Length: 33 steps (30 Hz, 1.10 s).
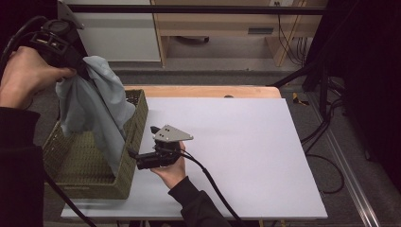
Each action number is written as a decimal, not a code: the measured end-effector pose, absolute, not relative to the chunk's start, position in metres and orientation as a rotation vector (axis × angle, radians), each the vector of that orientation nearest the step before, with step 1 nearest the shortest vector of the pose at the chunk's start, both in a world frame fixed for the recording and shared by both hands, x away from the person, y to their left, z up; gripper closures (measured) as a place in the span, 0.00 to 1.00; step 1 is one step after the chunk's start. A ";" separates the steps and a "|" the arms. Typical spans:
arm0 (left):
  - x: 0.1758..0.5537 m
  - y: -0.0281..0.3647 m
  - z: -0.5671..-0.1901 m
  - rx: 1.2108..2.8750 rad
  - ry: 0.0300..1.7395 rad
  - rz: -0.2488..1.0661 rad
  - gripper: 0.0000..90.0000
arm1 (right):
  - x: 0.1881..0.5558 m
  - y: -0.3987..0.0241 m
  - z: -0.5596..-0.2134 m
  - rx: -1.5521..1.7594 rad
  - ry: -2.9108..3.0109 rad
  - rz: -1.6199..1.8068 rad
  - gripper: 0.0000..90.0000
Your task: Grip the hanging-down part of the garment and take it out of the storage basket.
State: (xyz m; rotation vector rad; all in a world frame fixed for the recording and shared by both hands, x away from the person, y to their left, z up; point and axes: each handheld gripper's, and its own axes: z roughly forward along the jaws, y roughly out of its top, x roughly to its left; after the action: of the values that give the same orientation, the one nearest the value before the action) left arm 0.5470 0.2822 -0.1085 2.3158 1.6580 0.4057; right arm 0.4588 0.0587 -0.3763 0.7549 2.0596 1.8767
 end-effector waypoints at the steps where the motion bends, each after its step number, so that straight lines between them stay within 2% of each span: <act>1: 0.547 0.282 -0.108 2.318 1.659 0.410 0.86 | 0.459 0.062 -0.376 0.758 2.061 1.883 0.04; 25: 0.548 0.280 -0.108 2.328 1.650 0.410 0.86 | 0.476 0.124 -0.376 0.717 2.139 1.807 0.08; 33: 0.546 0.283 -0.107 2.325 1.659 0.416 0.86 | 0.484 0.139 -0.379 0.760 2.155 1.760 0.17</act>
State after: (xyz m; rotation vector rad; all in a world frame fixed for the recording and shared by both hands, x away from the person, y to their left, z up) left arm 0.5463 0.2830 -0.1071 2.3252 1.6587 0.4159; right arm 0.4844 0.1387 -0.3786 0.7598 2.1553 1.7599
